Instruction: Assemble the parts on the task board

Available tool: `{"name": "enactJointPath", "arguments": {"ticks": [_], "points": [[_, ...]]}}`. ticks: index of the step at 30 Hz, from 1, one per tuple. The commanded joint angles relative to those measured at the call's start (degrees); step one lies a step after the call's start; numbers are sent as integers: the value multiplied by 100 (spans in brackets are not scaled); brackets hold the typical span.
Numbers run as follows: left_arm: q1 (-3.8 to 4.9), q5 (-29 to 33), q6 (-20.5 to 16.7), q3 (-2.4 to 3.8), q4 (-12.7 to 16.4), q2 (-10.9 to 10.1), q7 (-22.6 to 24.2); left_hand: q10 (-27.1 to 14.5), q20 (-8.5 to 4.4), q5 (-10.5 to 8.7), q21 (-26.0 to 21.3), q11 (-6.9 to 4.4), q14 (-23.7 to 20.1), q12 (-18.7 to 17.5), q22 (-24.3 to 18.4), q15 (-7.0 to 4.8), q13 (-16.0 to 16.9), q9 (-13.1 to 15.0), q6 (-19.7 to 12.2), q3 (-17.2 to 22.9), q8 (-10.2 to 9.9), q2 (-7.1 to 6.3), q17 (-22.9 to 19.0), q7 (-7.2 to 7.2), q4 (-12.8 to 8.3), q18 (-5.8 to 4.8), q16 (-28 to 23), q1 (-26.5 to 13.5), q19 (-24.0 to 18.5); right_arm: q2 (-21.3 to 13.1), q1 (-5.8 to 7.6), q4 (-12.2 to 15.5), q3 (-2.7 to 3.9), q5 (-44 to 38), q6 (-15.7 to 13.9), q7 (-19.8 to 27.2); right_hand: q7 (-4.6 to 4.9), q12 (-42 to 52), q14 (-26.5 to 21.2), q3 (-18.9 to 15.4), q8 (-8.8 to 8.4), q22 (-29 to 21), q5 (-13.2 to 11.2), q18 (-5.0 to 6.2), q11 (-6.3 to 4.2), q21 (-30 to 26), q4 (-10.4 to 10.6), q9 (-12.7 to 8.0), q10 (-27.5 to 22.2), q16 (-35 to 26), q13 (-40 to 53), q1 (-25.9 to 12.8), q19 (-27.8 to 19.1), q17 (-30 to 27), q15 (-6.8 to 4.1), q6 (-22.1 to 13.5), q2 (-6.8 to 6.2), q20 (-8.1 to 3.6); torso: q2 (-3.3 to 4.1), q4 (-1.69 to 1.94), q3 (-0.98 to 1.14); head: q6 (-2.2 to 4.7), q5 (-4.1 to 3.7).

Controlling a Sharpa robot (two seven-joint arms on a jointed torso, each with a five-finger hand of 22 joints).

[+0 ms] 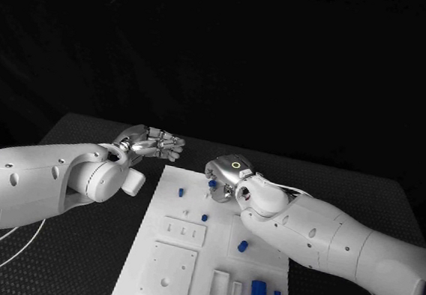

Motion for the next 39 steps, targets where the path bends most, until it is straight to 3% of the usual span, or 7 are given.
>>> {"name": "enactJointPath", "arguments": {"ticks": [1, 11, 23, 39], "points": [[19, -22, 74, 6, 17, 5, 21, 47, 28, -33, 2, 10, -19, -31, 125, 28, -6, -10, 33, -18, -24, -3, -9, -3, -4, 93, -20, -63, 2, -3, -7, -3, -5, 125, 78, 63, 8, -17, -5, -77, -55, 89, -12, 360, 62, -23, -26, -25, -188, 14, -70, -44, -44, -21, 60, -122, -58, 15, 0, -3, -1, -1, 1], [21, -26, 82, 5, 7, -1, 17, 47, 28, -34, 2, 10, -19, -33, 125, 28, -8, -11, 33, -17, -27, -5, -10, -3, -5, 94, -20, -63, 1, -27, -6, 21, -5, 197, 71, 68, -35, -5, -15, -146, -100, 76, -6, 360, 89, -54, -44, -55, -446, 1, -215, -41, -73, -79, 87, -249, -59, 49, 0, 6, 0, 1, -8], [21, -31, 85, 5, -7, -3, 12, 49, 28, -34, 2, 10, -19, -35, 125, 28, -9, -12, 36, -15, -31, -3, -11, -3, -7, 95, -20, -61, 2, -129, -6, 139, -3, 348, -215, 106, 1, 30, 12, -92, -79, 71, -2, 360, 104, -52, 61, -62, -396, 19, -265, -45, -31, -108, 100, -220, -43, 55, -2, -2, 2, -3, 13], [21, -33, 86, 5, -13, -12, 4, 50, 29, -35, 2, 10, -18, -37, 125, 28, -10, -13, 38, -13, -34, -3, -12, -4, -10, 95, -21, -59, 1, -177, 7, 216, 2, 429, -253, 114, 27, 39, 19, -88, -60, 73, 2, 360, 112, -47, 162, -74, -325, 43, -302, -99, -2, -128, 106, -182, -61, 45, 1, 3, -2, -6, 14]]}}
